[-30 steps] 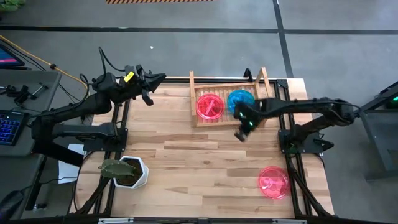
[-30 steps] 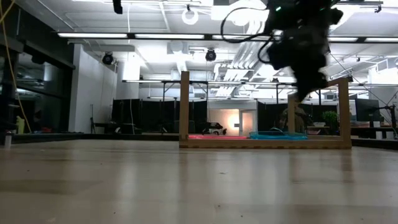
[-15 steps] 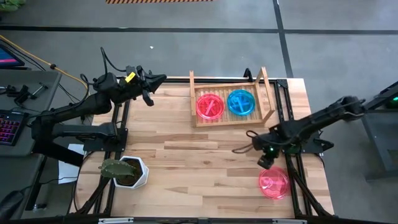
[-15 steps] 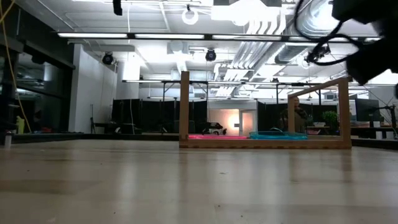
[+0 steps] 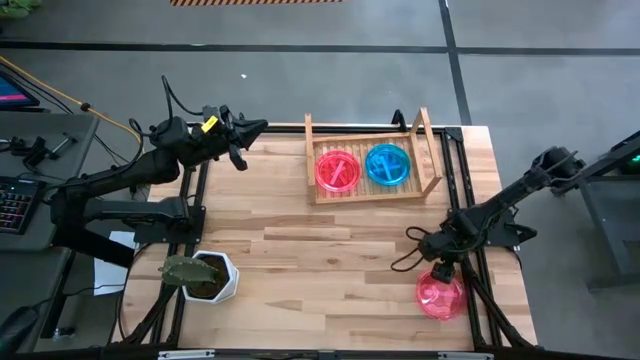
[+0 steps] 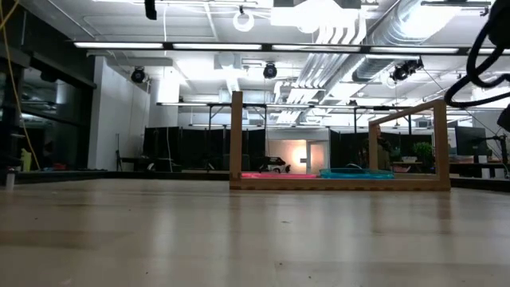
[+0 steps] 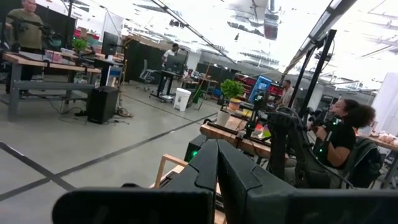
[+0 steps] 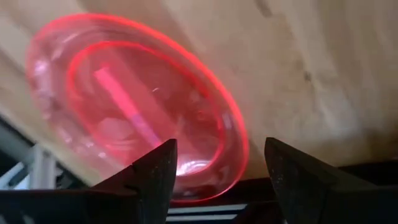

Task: Place and stack plates onto a shelf
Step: Stack the pink plate on top of the other pink plates on the shelf

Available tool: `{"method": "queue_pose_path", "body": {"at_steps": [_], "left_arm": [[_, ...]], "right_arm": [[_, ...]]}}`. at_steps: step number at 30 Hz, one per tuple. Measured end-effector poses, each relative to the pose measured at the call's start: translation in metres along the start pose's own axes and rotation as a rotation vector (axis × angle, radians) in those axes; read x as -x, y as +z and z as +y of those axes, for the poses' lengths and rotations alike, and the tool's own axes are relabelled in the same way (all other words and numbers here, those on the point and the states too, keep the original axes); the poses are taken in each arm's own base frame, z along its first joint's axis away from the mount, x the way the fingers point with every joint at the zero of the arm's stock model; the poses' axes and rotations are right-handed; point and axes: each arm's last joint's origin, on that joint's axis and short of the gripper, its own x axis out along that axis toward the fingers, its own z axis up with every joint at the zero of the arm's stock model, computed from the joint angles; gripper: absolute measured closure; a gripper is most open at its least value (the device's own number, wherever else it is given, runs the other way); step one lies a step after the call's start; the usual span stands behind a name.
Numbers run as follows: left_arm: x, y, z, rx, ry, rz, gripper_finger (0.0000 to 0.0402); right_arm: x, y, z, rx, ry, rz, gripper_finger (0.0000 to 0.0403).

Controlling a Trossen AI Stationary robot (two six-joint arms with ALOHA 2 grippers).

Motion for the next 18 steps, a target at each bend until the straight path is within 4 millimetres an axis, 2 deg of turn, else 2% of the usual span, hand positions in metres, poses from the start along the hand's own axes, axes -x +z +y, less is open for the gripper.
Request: {"method": "queue_pose_path", "body": {"at_steps": [9,18], "left_arm": [[0.0000,-0.0002,0.0000,0.000,0.001,0.002,0.0401],[0.0000,-0.0002,0.0000,0.000,0.001,0.003,0.0401]], "right_arm": [[-0.0035,-0.0012,-0.0035,-0.091,-0.062,-0.069,0.0176],[-0.0096,0.0030,0.0000,-0.114,-0.061,-0.047,0.0176]]}}
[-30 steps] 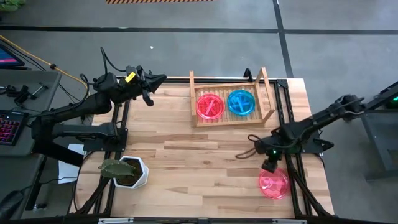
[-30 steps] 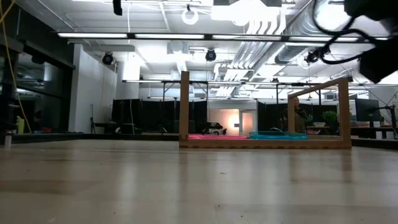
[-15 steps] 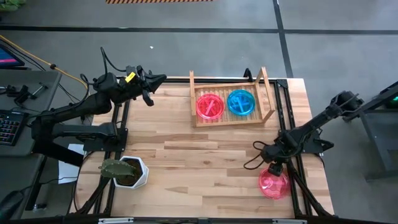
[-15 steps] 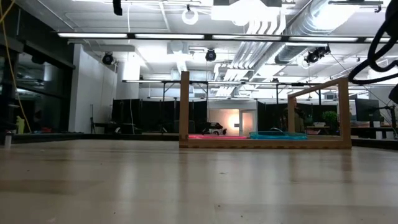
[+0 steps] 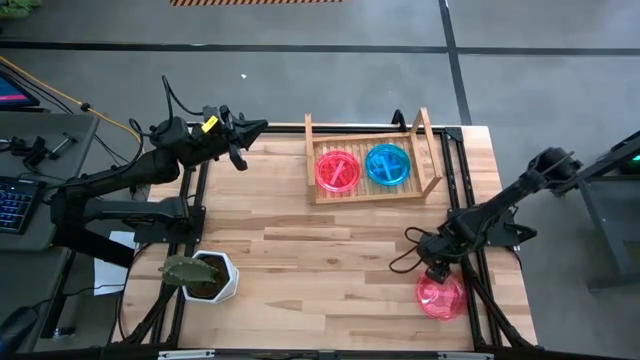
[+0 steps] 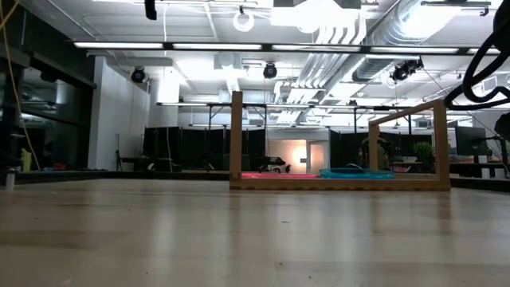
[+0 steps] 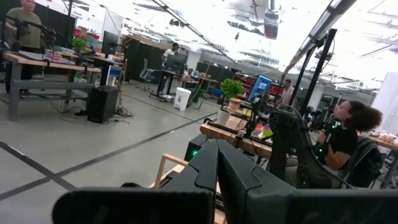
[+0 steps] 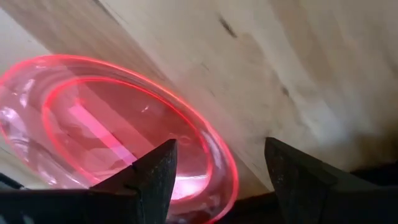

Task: Place and stack plates onto a shelf
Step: Stack the pink plate on top of the other pink plates on the shelf

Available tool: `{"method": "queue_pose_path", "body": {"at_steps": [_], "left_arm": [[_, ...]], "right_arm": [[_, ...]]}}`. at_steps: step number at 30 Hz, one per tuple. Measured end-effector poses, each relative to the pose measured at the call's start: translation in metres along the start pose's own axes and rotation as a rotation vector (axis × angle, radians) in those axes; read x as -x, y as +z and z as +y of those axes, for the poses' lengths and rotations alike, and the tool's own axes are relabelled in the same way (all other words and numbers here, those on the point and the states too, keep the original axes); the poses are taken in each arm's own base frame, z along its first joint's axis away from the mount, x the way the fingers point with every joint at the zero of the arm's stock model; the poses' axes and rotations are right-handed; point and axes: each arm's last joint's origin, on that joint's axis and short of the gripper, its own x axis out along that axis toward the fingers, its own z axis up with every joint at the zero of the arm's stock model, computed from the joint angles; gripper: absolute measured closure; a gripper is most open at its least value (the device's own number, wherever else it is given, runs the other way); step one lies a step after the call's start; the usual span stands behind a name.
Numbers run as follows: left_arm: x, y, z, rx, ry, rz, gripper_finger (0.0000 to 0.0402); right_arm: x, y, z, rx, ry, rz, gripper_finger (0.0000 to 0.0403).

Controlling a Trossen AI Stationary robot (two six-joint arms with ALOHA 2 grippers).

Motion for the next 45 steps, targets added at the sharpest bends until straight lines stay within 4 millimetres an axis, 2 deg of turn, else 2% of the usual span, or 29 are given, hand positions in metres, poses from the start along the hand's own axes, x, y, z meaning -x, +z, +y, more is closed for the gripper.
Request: {"method": "queue_pose_path", "body": {"at_steps": [8,11,14,19,21,24,26,35,40,45], "left_arm": [[0.000,0.000,0.000,0.000,0.000,0.000,0.0401],[0.000,0.000,0.000,0.000,0.000,0.001,0.0401],[0.000,0.000,0.000,0.000,0.000,0.001,0.0401],[0.000,0.000,0.000,-0.001,0.000,0.000,0.0401],[0.000,0.000,0.000,-0.010,0.000,0.001,0.0401],[0.002,0.001,0.000,-0.064,0.001,0.000,0.0401],[0.005,0.005,0.000,-0.097,0.002,-0.021,0.0401],[0.036,0.029,0.001,-0.147,0.028,-0.150,0.0401],[0.046,0.034,0.002,-0.150,0.038,-0.170,0.0401],[0.047,0.031,0.002,-0.150,0.044,-0.138,0.0401]], "right_arm": [[-0.010,0.005,0.005,-0.075,-0.024,0.031,0.0179],[-0.010,0.005,0.005,-0.093,-0.026,0.042,0.0198],[-0.010,0.005,0.004,-0.114,-0.038,0.052,0.0242],[-0.011,0.003,0.000,-0.166,-0.070,0.078,0.0367],[-0.011,0.002,0.000,-0.169,-0.068,0.086,0.0392],[-0.011,0.002,0.000,-0.171,-0.063,0.095,0.0385],[-0.010,0.001,0.000,-0.167,-0.049,0.102,0.0396],[0.003,0.000,0.009,-0.098,0.130,0.041,0.0403],[0.014,0.003,0.021,-0.019,0.307,-0.033,0.0403],[0.026,0.010,0.034,0.025,0.492,-0.138,0.0403]]}}
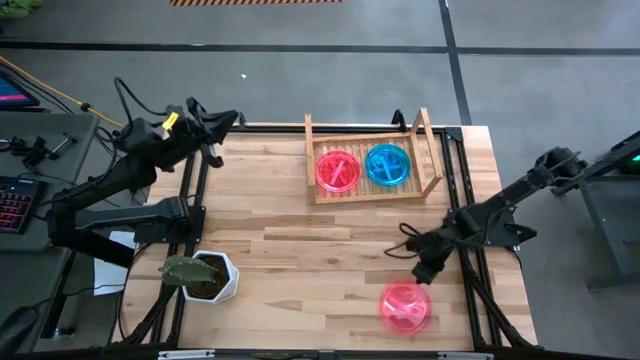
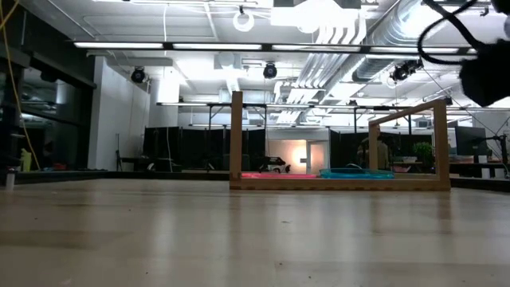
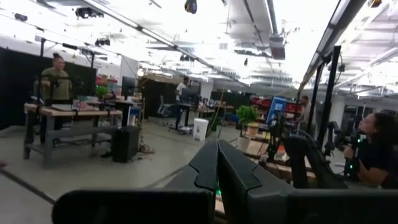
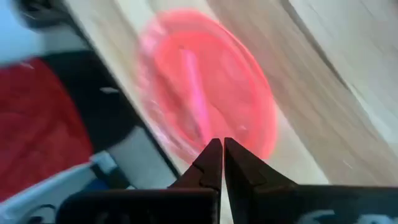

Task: Place and stack plates onto a shelf
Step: Stack the pink plate on top of the other pink plates on the shelf

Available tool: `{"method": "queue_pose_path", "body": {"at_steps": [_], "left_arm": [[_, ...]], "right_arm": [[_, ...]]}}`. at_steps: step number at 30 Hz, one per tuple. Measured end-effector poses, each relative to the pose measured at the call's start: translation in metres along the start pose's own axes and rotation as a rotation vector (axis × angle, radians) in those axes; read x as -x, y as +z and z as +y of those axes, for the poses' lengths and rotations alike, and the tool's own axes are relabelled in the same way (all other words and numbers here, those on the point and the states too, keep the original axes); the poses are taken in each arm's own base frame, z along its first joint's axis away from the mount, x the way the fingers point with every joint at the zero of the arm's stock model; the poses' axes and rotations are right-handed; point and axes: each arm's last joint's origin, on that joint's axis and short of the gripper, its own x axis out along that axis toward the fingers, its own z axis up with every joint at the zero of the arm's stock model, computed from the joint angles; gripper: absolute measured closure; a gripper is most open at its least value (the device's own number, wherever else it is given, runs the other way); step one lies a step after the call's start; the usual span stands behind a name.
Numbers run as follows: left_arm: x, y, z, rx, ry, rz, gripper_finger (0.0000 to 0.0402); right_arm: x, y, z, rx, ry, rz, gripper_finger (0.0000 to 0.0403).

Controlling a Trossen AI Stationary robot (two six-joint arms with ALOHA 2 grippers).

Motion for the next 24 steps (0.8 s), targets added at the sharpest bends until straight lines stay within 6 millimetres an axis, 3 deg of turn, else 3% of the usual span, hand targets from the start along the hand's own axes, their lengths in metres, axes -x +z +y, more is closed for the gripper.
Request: {"method": "queue_pose_path", "body": {"at_steps": [8,14,18,24], "left_arm": [[0.000,-0.004,0.001,0.008,0.005,0.043,0.0401],[0.000,-0.004,0.000,0.016,0.005,0.043,0.0401],[0.000,-0.004,0.000,0.016,0.005,0.043,0.0401],[0.000,-0.004,0.000,0.016,0.005,0.043,0.0401]], "right_arm": [[0.002,0.006,0.001,-0.061,0.018,-0.061,0.0403],[-0.004,-0.011,0.003,-0.161,-0.008,0.012,0.0396],[-0.009,-0.029,0.000,-0.248,-0.081,0.015,0.0360],[-0.017,-0.050,-0.002,-0.361,-0.115,-0.050,0.0264]]}}
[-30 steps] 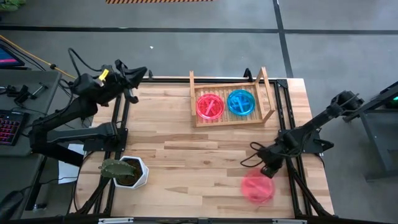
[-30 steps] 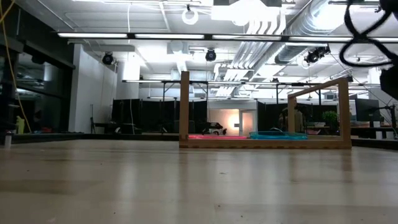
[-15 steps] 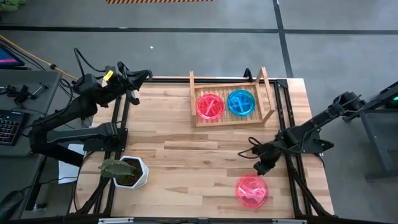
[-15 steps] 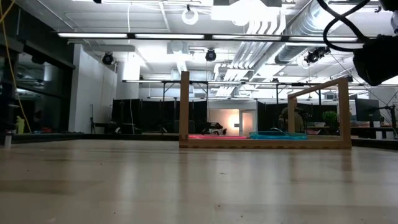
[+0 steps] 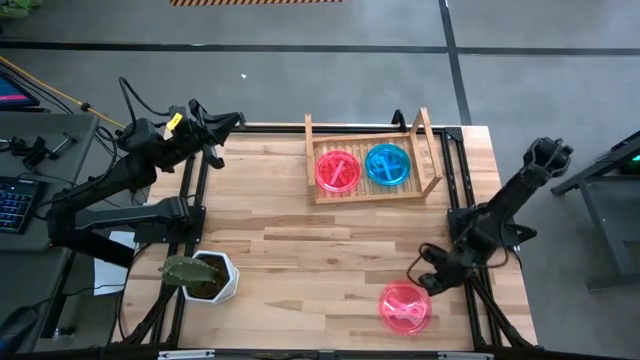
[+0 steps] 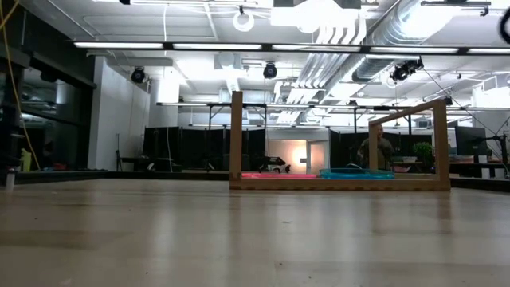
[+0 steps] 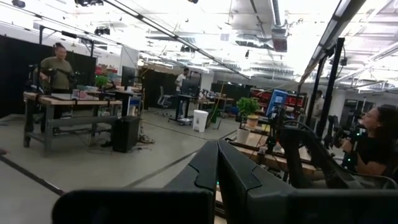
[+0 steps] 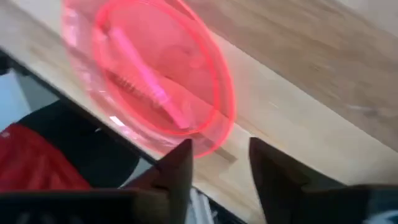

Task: Place and stack plates onto a shelf
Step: Stack the pink plate on top of the other pink plates on the shelf

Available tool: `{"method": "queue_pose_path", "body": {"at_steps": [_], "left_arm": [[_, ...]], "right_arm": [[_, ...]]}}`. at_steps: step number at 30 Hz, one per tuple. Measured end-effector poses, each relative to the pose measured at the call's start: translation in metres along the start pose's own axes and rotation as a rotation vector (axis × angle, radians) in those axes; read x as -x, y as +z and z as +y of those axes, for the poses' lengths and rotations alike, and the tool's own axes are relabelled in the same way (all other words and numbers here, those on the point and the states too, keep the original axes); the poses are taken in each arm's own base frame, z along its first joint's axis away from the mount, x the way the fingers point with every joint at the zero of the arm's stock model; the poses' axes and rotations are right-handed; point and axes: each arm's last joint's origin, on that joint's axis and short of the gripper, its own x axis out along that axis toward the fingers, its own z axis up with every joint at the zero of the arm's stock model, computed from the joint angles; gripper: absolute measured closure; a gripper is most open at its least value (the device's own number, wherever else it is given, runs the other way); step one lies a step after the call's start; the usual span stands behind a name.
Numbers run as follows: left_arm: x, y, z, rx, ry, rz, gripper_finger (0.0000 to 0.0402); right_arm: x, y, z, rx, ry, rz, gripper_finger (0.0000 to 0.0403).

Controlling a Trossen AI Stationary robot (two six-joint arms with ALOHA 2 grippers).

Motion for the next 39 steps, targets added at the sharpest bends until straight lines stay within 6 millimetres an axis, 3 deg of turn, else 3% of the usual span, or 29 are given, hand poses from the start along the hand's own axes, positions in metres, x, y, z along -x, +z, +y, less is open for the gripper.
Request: {"method": "queue_pose_path", "body": {"at_steps": [6,17,22,28,34,39], "left_arm": [[0.000,-0.001,0.000,0.001,0.001,0.005,0.0401],[0.000,-0.002,0.000,0.017,0.002,0.019,0.0401],[0.000,-0.002,0.000,0.017,0.002,0.021,0.0401],[0.000,-0.002,0.000,0.016,0.003,0.023,0.0401],[0.000,-0.002,0.000,0.016,0.003,0.023,0.0401],[0.000,-0.002,0.000,0.013,0.003,0.022,0.0401]], "right_arm": [[-0.018,-0.009,-0.006,-0.048,-0.055,-0.050,0.0210],[-0.052,-0.008,0.002,-0.107,-0.004,-0.092,0.0223],[-0.059,-0.007,0.004,-0.129,0.020,-0.125,0.0265],[-0.064,-0.004,0.001,-0.148,0.001,-0.155,0.0389],[-0.059,-0.005,0.007,-0.108,0.097,-0.181,0.0400],[-0.039,-0.010,0.024,-0.032,0.337,-0.265,0.0402]]}}
